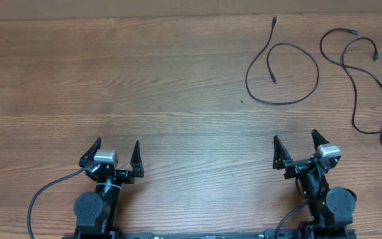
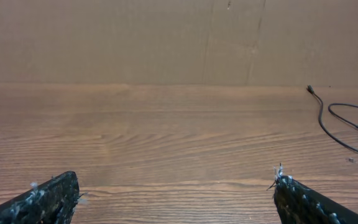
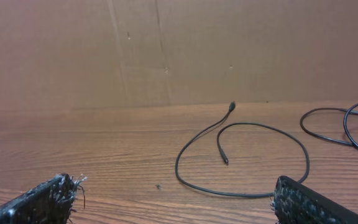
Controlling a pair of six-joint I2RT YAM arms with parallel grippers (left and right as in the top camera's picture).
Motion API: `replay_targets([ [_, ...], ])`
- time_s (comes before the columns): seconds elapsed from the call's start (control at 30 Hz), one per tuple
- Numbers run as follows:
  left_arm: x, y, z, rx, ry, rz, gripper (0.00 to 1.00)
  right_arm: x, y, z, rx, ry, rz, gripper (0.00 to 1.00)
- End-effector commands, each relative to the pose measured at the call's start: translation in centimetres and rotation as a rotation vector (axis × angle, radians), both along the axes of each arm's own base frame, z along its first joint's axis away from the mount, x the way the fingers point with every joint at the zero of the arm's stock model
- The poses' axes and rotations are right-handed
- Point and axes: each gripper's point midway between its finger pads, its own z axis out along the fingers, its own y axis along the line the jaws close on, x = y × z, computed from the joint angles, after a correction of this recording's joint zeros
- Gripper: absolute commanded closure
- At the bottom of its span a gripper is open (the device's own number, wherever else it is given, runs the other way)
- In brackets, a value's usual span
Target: Untangle cables
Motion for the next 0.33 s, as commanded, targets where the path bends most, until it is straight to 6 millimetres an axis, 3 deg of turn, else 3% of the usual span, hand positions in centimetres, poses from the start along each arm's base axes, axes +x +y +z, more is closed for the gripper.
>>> replay_targets([
  [0.0,0.03,0.41,-0.26,0.027,-0.003,0.019,0.00,0.07,-0.27,-0.24,0.004,0.000,-0.016,0.00],
  [0.3,0.03,0.42,-0.26,0.027,-0.003,0.019,0.00,0.07,-0.27,-0.24,0.004,0.000,-0.016,0.00],
])
